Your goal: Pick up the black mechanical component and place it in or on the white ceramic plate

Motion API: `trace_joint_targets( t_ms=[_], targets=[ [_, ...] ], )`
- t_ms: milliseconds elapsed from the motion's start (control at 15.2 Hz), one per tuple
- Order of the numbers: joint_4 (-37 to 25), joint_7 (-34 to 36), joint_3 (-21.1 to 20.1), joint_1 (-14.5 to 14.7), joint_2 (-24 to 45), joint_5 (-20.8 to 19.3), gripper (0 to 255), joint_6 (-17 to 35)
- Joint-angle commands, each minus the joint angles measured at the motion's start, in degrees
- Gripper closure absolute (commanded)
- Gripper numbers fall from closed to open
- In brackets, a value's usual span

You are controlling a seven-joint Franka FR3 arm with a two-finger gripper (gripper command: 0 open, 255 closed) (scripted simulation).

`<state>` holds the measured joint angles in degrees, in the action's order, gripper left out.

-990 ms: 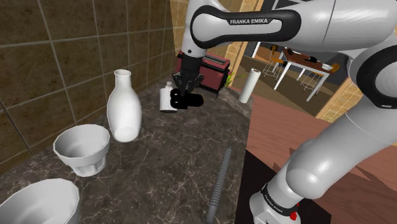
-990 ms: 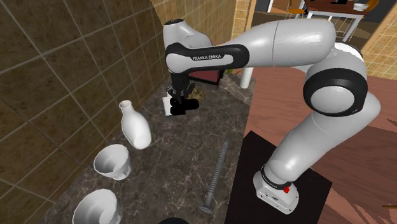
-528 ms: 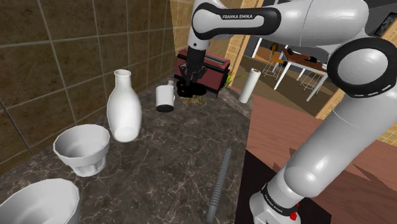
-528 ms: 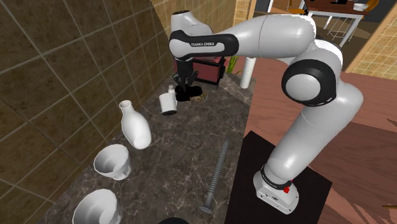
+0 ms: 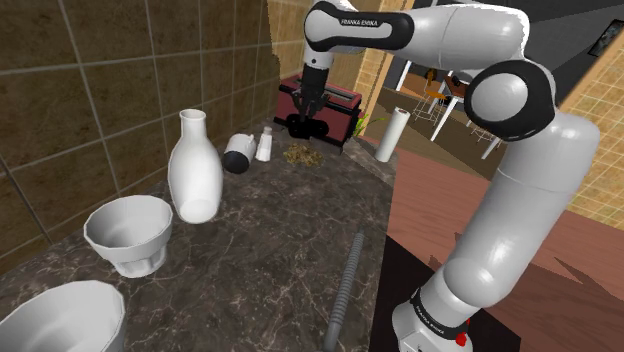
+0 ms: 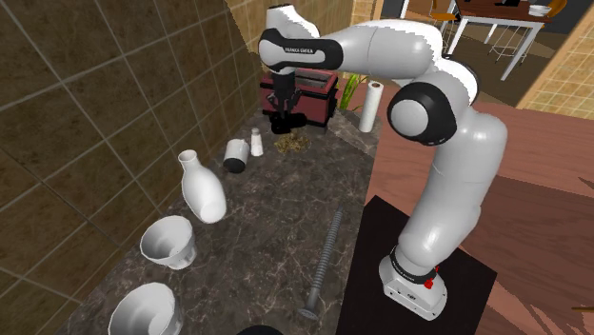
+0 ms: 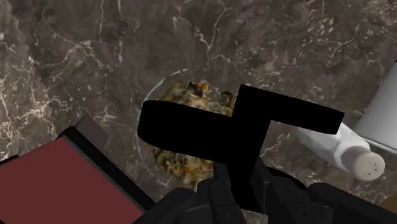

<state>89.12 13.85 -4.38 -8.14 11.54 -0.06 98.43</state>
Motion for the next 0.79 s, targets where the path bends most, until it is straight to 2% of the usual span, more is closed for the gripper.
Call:
trace_joint_targets(
  t_ms=[0,66,726],
  targets=[
    [-4.9,-1.8,0.7,-1.0,3.6,-0.2,255,-1.4],
    [-8.2,-2.9,1.2,-1.7,5.8,-0.2,255,-2.4],
    [-0.5,-3.0,1.2,-1.7,5.8,-0.2,255,5.3]
  ],
)
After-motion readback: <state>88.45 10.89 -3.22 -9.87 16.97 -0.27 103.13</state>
